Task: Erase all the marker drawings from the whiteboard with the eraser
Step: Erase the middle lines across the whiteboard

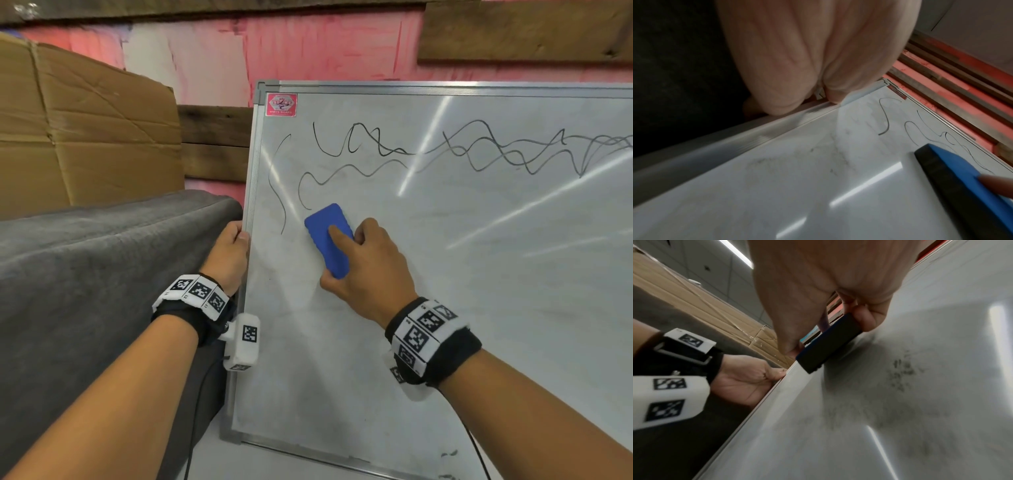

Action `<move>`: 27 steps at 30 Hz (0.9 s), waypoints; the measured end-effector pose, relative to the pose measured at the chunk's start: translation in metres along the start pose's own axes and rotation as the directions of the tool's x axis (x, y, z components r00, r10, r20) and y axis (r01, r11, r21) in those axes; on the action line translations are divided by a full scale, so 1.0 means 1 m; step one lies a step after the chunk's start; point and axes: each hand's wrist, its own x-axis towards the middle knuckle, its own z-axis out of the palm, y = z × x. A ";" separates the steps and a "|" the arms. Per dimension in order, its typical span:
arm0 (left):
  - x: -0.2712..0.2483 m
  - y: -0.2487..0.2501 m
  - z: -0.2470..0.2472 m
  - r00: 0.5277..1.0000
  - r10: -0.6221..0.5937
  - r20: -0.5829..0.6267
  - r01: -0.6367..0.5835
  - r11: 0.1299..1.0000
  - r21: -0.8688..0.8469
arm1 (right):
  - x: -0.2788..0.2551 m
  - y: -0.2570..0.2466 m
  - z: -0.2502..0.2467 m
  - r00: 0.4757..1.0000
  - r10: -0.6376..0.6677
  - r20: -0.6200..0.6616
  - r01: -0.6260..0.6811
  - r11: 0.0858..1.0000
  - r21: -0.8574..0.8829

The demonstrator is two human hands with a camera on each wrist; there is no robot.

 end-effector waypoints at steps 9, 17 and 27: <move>0.005 -0.008 -0.005 0.996 0.085 -0.003 -0.084 0.993 0.083 | 0.017 -0.022 0.015 0.998 -0.039 0.048 0.038 0.999 0.006; 0.005 -0.009 -0.003 0.995 0.096 0.001 -0.095 0.990 0.106 | 0.036 -0.029 0.017 0.996 -0.064 0.058 0.064 0.998 0.000; 0.009 -0.010 -0.007 0.996 0.084 0.025 -0.087 0.984 0.157 | 0.022 -0.033 0.020 0.970 -0.136 0.200 0.147 0.988 -0.043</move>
